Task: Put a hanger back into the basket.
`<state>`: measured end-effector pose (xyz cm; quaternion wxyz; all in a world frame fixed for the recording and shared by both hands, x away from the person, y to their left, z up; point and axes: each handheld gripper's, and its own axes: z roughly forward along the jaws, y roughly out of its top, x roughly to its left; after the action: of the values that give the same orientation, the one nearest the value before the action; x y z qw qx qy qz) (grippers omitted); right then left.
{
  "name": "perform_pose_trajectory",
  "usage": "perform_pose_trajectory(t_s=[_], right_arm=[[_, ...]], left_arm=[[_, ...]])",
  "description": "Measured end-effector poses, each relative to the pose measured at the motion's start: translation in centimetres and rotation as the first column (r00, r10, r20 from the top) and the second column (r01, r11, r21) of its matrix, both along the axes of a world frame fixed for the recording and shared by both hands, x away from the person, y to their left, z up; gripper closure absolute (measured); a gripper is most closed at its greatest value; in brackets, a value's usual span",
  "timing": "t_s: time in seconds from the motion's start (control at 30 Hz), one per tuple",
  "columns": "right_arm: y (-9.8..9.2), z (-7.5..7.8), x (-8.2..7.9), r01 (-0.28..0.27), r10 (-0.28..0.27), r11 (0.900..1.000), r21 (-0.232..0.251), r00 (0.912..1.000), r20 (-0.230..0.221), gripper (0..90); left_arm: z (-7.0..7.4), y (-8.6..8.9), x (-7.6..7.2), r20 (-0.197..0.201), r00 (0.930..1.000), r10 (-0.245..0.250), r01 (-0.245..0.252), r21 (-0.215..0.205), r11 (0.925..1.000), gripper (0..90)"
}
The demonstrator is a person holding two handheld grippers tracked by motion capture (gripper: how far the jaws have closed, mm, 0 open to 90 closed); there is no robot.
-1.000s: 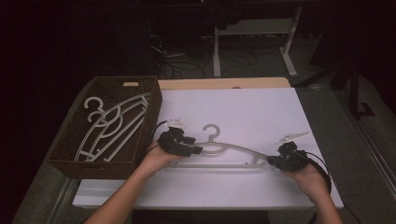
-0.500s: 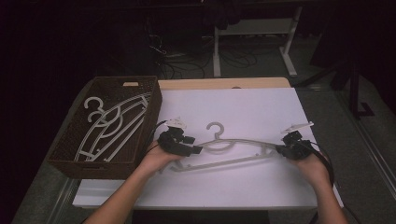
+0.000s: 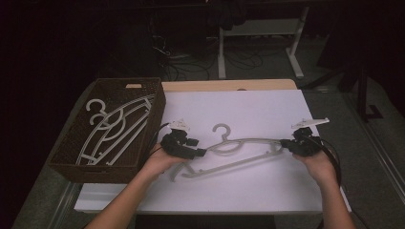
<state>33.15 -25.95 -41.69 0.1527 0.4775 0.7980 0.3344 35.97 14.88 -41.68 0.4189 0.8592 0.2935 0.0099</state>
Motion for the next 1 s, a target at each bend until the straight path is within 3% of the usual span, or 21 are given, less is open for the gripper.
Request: perform_pose_trajectory(t_s=[0.23, 0.53, 0.8, 1.0], right_arm=[[1.6, -0.7, -0.6, -0.056, 0.056, 0.998, -0.005, 0.9981, -0.024, 88.8], [1.8, -1.7, -0.7, -0.061, 0.060, 0.998, -0.001, 0.9969, -0.051, 88.9], [1.9, -2.1, -0.8, -0.063, 0.062, 0.998, -0.014, 0.9959, -0.066, 88.9], [1.9, -2.1, -0.7, -0.064, 0.063, 0.998, -0.013, 0.9956, -0.069, 88.9]], left_arm=[[-0.3, 0.2, 0.1, 0.000, 0.9999, 0.016, -0.016, 0.004, 0.9999, 38.1], [-0.7, -0.1, 0.2, 0.007, 0.9998, 0.020, -0.021, 0.030, 0.9993, 37.9], [-1.8, -1.0, 0.7, 0.037, 0.9993, 0.009, -0.012, 0.103, 0.9946, 39.2], [-2.7, -2.9, 1.4, 0.059, 0.9975, -0.040, 0.030, 0.157, 0.9872, 45.6]])
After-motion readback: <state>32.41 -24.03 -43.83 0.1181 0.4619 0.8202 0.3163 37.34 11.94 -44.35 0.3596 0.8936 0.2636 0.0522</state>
